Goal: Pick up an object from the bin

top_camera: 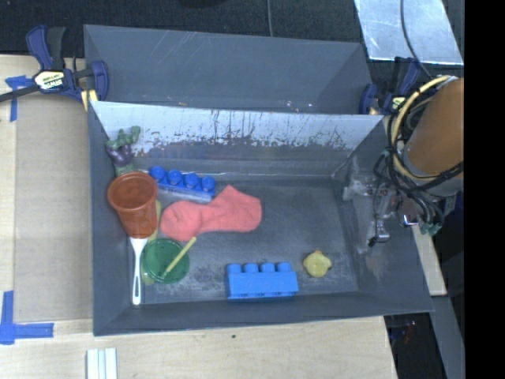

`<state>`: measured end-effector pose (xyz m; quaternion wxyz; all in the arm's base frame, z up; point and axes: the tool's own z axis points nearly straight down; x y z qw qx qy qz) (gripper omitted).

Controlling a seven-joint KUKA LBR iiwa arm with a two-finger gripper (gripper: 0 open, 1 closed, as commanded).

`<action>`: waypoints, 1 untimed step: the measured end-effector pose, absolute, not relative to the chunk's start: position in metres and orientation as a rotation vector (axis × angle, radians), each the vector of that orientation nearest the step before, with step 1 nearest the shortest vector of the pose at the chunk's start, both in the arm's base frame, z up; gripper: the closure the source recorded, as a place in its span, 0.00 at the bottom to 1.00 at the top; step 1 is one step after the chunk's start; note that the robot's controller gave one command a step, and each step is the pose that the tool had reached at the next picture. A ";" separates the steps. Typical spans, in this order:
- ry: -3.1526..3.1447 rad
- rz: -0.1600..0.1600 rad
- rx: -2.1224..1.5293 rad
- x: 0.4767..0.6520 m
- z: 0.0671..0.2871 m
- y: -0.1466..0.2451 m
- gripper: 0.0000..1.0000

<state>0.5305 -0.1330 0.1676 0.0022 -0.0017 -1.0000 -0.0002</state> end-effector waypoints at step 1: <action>-3.145 0.002 0.000 0.533 0.172 -0.132 0.00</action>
Offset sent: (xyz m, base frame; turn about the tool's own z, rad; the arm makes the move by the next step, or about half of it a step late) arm -0.0253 0.0540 -0.0976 -0.0139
